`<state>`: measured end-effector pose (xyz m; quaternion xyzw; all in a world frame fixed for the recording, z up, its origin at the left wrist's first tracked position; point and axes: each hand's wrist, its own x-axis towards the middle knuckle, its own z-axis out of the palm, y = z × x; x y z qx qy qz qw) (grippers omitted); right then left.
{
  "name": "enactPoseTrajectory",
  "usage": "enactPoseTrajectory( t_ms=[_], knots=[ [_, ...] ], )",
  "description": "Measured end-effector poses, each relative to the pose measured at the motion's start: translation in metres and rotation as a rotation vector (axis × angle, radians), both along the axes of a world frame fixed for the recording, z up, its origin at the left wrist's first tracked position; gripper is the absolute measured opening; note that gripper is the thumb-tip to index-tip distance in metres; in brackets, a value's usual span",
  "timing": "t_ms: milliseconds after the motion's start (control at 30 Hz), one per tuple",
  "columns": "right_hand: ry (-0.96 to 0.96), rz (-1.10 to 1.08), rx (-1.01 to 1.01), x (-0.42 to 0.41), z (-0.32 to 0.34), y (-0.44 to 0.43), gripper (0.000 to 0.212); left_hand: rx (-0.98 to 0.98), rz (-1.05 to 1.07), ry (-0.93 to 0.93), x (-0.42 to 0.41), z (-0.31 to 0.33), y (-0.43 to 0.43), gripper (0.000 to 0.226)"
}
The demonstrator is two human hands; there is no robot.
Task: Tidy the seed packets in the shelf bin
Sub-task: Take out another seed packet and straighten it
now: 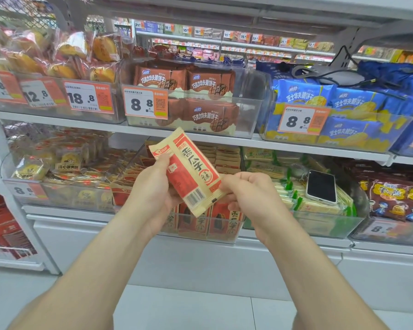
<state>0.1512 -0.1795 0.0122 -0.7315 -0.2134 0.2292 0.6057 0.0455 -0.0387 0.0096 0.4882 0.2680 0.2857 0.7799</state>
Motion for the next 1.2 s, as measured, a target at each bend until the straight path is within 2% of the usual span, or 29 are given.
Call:
enactPoseTrajectory(
  t_ms=[100, 167, 233, 333, 433, 533, 700, 1000, 1100, 1200],
  knots=[
    [-0.138, 0.085, -0.150, -0.002, -0.002, -0.002, 0.026, -0.087, 0.067, -0.008, 0.003, 0.000, 0.000, 0.039],
    [-0.256, 0.155, -0.311, 0.000, -0.005, -0.003, 0.023, -0.052, 0.054, 0.019, 0.002, 0.000, -0.002, 0.040],
    [-0.259, 0.221, -0.380, 0.001, -0.008, -0.004, 0.016, 0.037, 0.027, 0.064, 0.000, 0.000, -0.002, 0.038],
    [-0.166, 0.179, -0.204, 0.003, -0.004, -0.005, 0.034, 0.156, -0.046, 0.108, -0.004, 0.000, -0.005, 0.038],
    [-0.131, 0.070, 0.034, 0.003, 0.003, -0.007, 0.024, 0.227, -0.143, 0.107, -0.006, -0.001, -0.016, 0.036],
    [-0.077, -0.002, 0.148, 0.002, 0.002, -0.007, 0.019, 0.184, -0.169, 0.047, -0.004, -0.004, -0.029, 0.030],
    [0.065, -0.022, 0.190, -0.002, 0.006, -0.008, 0.019, 0.046, -0.139, -0.024, 0.003, -0.008, -0.034, 0.036],
    [0.092, -0.064, 0.229, -0.001, 0.006, -0.006, 0.015, 0.021, -0.120, -0.026, 0.006, -0.008, -0.033, 0.032],
    [0.066, -0.106, 0.217, -0.001, 0.005, -0.007, 0.016, 0.190, 0.035, 0.017, 0.007, -0.011, -0.033, 0.014],
    [0.005, -0.163, 0.224, -0.002, 0.008, -0.009, 0.015, 0.590, 0.190, 0.052, 0.007, -0.015, -0.033, 0.019]
  ],
)
